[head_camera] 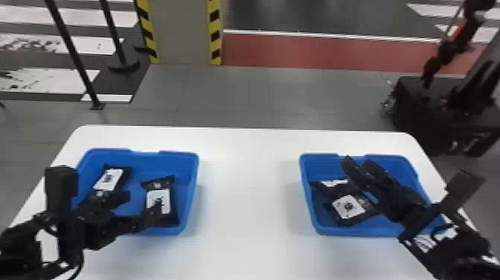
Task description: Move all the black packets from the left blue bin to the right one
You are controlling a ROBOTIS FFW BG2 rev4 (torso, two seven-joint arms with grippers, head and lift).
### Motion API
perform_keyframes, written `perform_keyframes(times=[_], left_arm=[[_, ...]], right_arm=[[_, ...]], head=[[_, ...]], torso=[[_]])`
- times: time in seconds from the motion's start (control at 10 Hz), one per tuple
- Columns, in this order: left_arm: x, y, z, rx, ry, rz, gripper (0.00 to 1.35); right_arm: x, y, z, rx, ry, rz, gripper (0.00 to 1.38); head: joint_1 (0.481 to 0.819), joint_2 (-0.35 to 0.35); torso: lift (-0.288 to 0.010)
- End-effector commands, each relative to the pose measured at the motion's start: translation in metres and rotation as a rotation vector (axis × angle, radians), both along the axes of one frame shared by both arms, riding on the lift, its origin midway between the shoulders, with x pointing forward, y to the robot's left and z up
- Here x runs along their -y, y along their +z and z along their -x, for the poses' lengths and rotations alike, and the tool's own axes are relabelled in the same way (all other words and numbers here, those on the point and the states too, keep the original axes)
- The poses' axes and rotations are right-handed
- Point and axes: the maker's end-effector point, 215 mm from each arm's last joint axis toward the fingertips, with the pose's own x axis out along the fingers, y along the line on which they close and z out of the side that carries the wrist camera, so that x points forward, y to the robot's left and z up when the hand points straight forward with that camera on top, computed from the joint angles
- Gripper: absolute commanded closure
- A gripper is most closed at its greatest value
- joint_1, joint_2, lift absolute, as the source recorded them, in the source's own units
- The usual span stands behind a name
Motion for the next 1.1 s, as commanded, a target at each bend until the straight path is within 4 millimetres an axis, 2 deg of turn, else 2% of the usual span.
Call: perform_keyframes(times=[0.0, 0.1, 0.2, 0.3, 0.4, 0.5, 0.6, 0.7, 0.8, 0.9, 1.0], left_arm=[[-0.006, -0.012, 0.0, -0.056, 0.038, -0.015, 0.16], [-0.009, -0.018, 0.0, -0.066, 0.049, -0.019, 0.16], [-0.014, -0.026, 0.0, -0.082, 0.063, -0.019, 0.17], [-0.016, -0.032, -0.001, -0.092, 0.066, -0.018, 0.17], [-0.011, -0.037, -0.011, -0.092, 0.056, -0.012, 0.17], [-0.006, -0.041, -0.024, -0.081, 0.039, -0.009, 0.17], [0.0, -0.045, -0.032, -0.09, 0.027, 0.0, 0.17], [0.007, -0.06, -0.034, -0.141, 0.017, 0.014, 0.2], [0.016, -0.072, -0.03, -0.203, 0.004, 0.033, 0.37], [0.018, -0.084, -0.02, -0.265, 0.013, 0.045, 0.7], [0.016, -0.081, -0.023, -0.239, 0.006, 0.041, 1.05]], right_arm=[[-0.006, 0.045, 0.013, 0.145, -0.012, 0.029, 0.28], [-0.011, 0.073, 0.027, 0.242, -0.03, 0.056, 0.28], [-0.022, 0.077, 0.045, 0.254, -0.019, 0.127, 0.28], [-0.027, 0.065, 0.054, 0.23, -0.011, 0.177, 0.29], [-0.032, 0.047, 0.065, 0.19, -0.008, 0.135, 0.29], [-0.035, 0.038, 0.07, 0.17, -0.01, 0.126, 0.29], [-0.04, 0.036, 0.071, 0.162, 0.002, 0.118, 0.29], [-0.042, 0.036, 0.07, 0.161, 0.007, 0.115, 0.29], [-0.042, 0.038, 0.069, 0.164, 0.009, 0.112, 0.29], [-0.042, 0.039, 0.069, 0.166, 0.009, 0.103, 0.29], [-0.042, 0.039, 0.069, 0.165, 0.009, 0.097, 0.29]], head=[[0.695, -0.014], [0.695, 0.006], [0.695, 0.011], [0.695, 0.022], [0.695, 0.04], [0.695, 0.044], [0.695, 0.046], [0.695, 0.045], [0.695, 0.042], [0.695, 0.033], [0.695, 0.026]], torso=[[-0.11], [-0.11], [-0.11], [-0.11], [-0.11], [-0.11], [-0.11], [-0.11], [-0.11], [-0.11], [-0.11]])
